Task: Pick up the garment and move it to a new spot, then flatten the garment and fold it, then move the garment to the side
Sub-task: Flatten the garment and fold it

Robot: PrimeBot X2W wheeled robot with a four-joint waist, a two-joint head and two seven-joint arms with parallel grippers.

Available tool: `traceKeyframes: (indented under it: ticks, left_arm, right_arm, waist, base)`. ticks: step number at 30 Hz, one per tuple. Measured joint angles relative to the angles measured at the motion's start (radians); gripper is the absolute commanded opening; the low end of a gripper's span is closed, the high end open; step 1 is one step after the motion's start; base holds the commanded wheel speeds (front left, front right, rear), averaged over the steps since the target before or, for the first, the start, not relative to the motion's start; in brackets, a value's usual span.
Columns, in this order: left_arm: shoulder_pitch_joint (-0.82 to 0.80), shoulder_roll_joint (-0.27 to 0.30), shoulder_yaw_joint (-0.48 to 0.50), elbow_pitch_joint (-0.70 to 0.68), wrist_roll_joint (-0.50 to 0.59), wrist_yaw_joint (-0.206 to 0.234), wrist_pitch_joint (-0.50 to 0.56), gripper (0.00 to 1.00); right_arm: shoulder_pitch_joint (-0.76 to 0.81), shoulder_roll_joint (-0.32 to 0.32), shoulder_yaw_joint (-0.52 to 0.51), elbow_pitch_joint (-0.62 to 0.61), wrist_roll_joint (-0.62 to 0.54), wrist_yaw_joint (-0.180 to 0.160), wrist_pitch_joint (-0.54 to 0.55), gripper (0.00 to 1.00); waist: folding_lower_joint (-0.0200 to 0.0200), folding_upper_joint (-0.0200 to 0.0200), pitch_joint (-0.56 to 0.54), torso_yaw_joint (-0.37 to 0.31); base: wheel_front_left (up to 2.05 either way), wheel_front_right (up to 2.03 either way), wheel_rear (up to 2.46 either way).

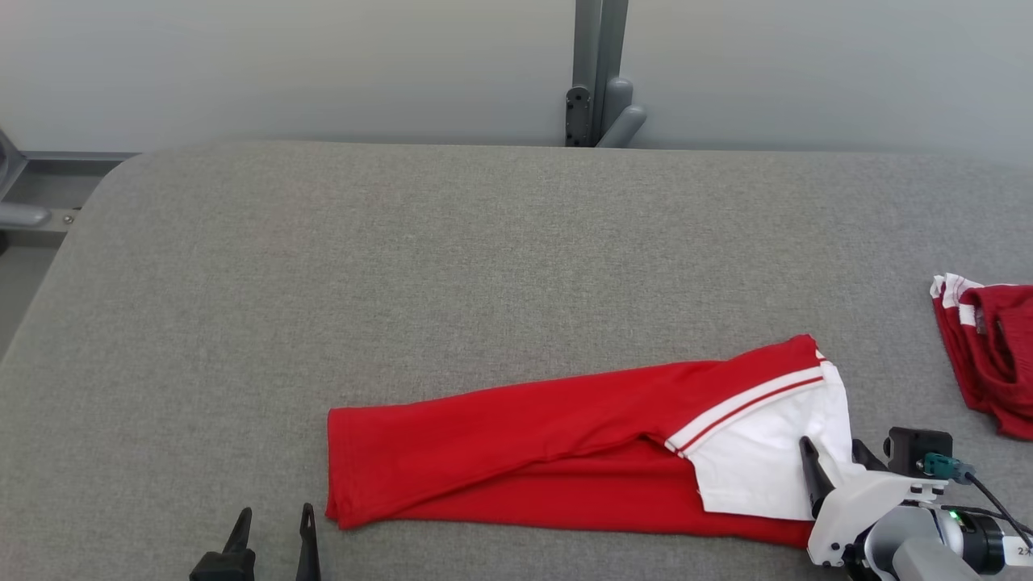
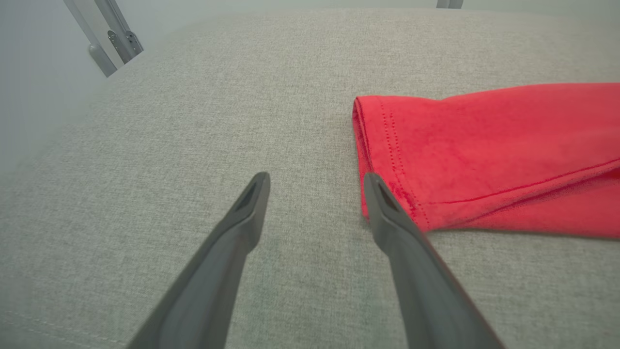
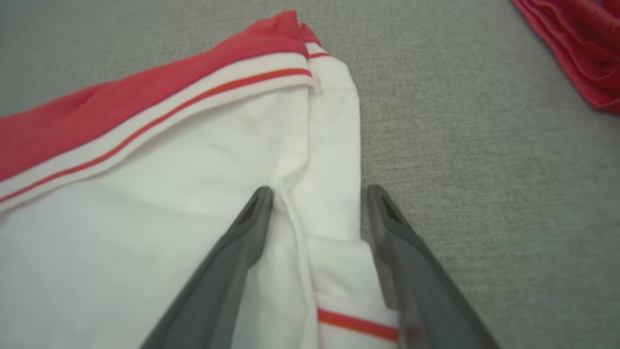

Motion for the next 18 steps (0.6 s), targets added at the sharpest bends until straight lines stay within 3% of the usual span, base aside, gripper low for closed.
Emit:
traceKeyframes:
  ticks: [8,9,11,12,18]
  left_arm:
    - [0.0,0.0,0.002,0.0,0.0,-0.001,0.0,1.0]
    - [0.0,0.0,-0.001,0.001,-0.001,-0.003,0.0,1.0]
    - [-0.001,0.0,-0.009,0.004,-0.007,-0.003,0.0,1.0]
    - [-0.002,0.0,-0.015,0.005,-0.007,-0.003,0.0,1.0]
    - [-0.008,0.0,-0.032,0.009,-0.01,-0.002,0.0,1.0]
  right_arm:
    - [-0.018,0.017,0.043,0.062,0.036,-0.007,-0.013,1.0]
    - [-0.021,0.022,0.081,0.054,0.068,-0.008,-0.009,0.79]
    - [-0.021,0.024,0.109,0.044,0.101,-0.008,-0.01,0.12]
    - [-0.022,0.021,0.122,0.042,0.113,-0.008,-0.01,0.0]
    - [-0.04,0.002,0.121,0.064,0.15,0.002,-0.031,0.0]
  waist:
    - [0.0,0.0,0.019,0.02]
    - [0.0,0.0,0.023,0.02]
    - [0.0,0.0,0.027,0.02]
    - [0.0,0.0,0.029,0.02]
    - [0.0,0.0,0.035,0.021]
  base:
    - [0.0,0.0,0.0]
    - [0.0,0.0,0.0]
    - [0.0,0.0,0.0]
    - [0.0,0.0,0.0]
    - [0.0,0.0,0.0]
